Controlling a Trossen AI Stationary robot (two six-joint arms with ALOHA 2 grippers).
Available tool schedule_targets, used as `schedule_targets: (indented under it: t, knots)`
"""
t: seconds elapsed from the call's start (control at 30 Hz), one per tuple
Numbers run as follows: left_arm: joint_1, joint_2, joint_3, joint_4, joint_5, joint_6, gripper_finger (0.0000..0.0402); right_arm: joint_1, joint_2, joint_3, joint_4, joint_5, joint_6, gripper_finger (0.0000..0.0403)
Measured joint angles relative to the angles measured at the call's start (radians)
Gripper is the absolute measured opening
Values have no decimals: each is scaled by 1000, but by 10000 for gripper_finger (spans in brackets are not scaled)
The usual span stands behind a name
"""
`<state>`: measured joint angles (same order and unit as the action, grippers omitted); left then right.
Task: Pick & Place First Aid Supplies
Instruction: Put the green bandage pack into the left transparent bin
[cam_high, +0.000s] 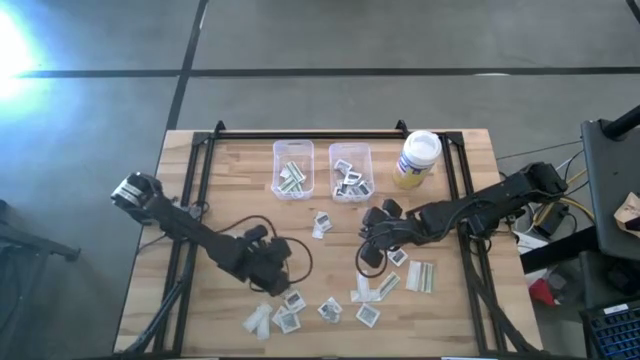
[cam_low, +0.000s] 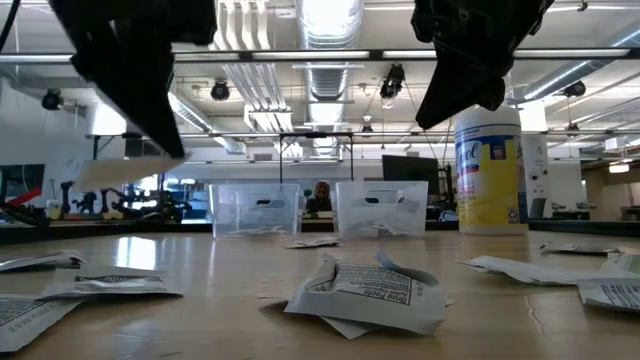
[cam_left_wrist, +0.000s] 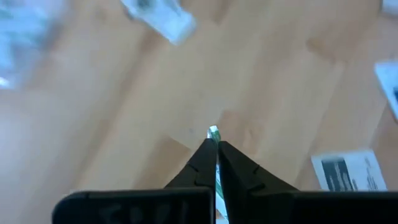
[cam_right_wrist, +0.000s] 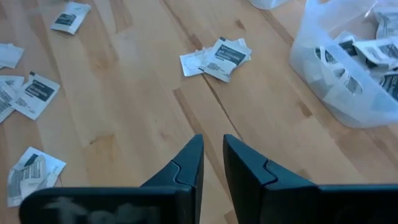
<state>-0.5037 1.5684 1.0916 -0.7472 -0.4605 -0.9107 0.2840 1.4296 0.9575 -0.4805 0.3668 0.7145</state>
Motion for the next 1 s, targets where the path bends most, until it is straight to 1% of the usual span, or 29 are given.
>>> schedule_targets:
  t: [0.1,0.2,0.27,0.33,0.47,0.6,0.7,0.87,1.0]
  knots:
    - [9,-47,0,-25,-136,3,7,0,0,-10,-1,0,27,63]
    - [39,-99,0,-32,-272,32,7,0,0,-17,-2,0,44,66]
    - [68,-135,0,-31,-342,52,7,0,0,-17,-1,0,45,69]
    - [102,-168,0,-31,-393,73,7,0,0,-17,0,-1,45,72]
    - [184,-226,0,-22,-434,113,7,0,0,-17,0,-1,43,76]
    - [286,-260,0,2,-439,173,7,0,0,-17,0,-1,43,77]
    - [370,-266,0,56,-430,237,7,2,0,-17,1,-1,43,73]
    - [521,-254,0,158,-298,341,7,14,0,-17,10,-1,43,64]
    - [627,-241,0,191,-208,368,7,31,0,-17,20,-1,42,59]
